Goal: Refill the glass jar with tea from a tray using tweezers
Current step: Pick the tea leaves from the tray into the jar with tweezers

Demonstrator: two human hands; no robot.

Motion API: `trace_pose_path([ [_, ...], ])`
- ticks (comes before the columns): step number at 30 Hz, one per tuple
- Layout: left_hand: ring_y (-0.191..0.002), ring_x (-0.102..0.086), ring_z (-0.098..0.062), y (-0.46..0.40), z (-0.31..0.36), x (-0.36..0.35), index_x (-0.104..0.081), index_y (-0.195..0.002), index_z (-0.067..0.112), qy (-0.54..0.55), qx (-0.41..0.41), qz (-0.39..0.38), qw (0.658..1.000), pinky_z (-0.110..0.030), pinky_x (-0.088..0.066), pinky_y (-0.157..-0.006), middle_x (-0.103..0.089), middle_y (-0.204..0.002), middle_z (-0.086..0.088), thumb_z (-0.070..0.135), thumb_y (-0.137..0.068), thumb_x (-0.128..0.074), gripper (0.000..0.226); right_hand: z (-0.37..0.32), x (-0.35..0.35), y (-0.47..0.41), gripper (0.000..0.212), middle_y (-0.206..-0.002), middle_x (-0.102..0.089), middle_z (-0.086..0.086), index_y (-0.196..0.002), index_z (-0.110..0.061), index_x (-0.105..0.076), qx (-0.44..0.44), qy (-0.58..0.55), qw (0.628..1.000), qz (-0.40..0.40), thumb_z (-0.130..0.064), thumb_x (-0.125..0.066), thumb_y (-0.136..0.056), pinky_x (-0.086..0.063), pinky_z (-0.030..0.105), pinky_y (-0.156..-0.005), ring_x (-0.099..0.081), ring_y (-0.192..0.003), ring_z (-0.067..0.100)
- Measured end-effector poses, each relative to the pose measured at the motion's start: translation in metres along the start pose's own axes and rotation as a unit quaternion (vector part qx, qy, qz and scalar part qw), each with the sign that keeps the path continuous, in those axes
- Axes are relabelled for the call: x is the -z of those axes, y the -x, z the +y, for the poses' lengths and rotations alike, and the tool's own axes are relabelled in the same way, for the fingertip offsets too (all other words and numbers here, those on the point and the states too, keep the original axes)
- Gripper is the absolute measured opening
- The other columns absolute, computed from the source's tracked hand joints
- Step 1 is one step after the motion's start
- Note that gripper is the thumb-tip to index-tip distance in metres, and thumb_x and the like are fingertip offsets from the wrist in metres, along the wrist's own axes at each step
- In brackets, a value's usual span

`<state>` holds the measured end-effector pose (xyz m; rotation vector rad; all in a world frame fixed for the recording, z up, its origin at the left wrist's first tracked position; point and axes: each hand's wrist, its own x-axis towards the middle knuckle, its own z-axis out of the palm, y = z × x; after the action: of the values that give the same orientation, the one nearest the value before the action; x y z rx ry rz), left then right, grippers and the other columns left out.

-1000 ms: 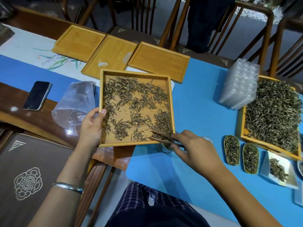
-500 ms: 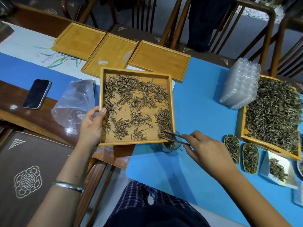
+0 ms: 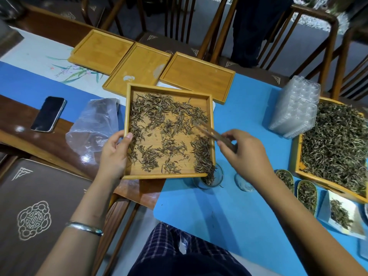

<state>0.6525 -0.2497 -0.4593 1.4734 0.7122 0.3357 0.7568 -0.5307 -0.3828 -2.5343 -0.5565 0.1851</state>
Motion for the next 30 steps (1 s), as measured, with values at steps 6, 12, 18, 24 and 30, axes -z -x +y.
trace_pose_path([
  [6,-0.066,-0.065,0.006,0.0,-0.001,0.002,-0.063,-0.103,0.022,0.023,0.009,-0.009,1.0,-0.011,-0.049,-0.057,-0.072,-0.074,0.016,0.023,-0.099,-0.055,0.009,-0.01,-0.02,-0.073,0.022,-0.099,-0.066,0.012,-0.105,-0.007,-0.063,-0.02,0.022,0.999,0.03,-0.023,-0.054,-0.092,-0.037,0.03,-0.064,-0.059,-0.086,0.03],
  [12,-0.083,-0.064,-0.01,-0.002,-0.003,0.004,-0.062,-0.109,0.024,0.036,0.031,0.006,0.999,-0.031,-0.05,-0.079,-0.068,-0.093,0.004,0.029,-0.095,-0.059,0.014,-0.007,-0.028,-0.064,0.022,-0.096,-0.06,0.015,-0.105,-0.005,-0.057,-0.018,0.119,0.992,0.022,-0.023,-0.05,-0.094,-0.041,0.036,-0.059,-0.058,-0.083,0.037],
  [18,-0.099,-0.065,-0.03,-0.003,-0.005,0.007,-0.062,-0.115,0.015,0.033,0.046,0.008,0.998,-0.043,-0.053,-0.09,-0.07,-0.104,-0.01,0.03,-0.096,-0.059,0.024,-0.003,-0.029,-0.029,0.022,-0.093,-0.058,0.011,-0.105,-0.01,-0.058,-0.005,0.142,0.99,0.0,-0.028,-0.05,-0.095,-0.037,0.033,-0.055,-0.059,-0.077,0.036],
  [24,-0.09,-0.063,-0.016,-0.004,-0.009,0.006,-0.064,-0.106,0.025,0.015,0.045,0.019,0.999,-0.035,-0.049,-0.087,-0.069,-0.097,0.0,0.032,-0.096,-0.059,0.013,0.002,-0.03,0.003,0.023,-0.096,-0.057,0.007,-0.109,-0.015,-0.058,-0.014,0.14,0.99,-0.023,-0.032,-0.05,-0.096,-0.035,0.032,-0.055,-0.061,-0.08,0.034],
  [30,-0.083,-0.061,-0.011,-0.005,-0.01,0.006,-0.063,-0.115,0.015,-0.002,0.033,0.018,0.999,-0.025,-0.048,-0.076,-0.068,-0.091,0.005,0.032,-0.097,-0.057,0.026,0.008,-0.028,0.031,0.02,-0.089,-0.055,0.002,-0.109,-0.019,-0.059,-0.004,0.128,0.991,-0.035,-0.031,-0.052,-0.094,-0.037,0.031,-0.052,-0.062,-0.075,0.03],
])
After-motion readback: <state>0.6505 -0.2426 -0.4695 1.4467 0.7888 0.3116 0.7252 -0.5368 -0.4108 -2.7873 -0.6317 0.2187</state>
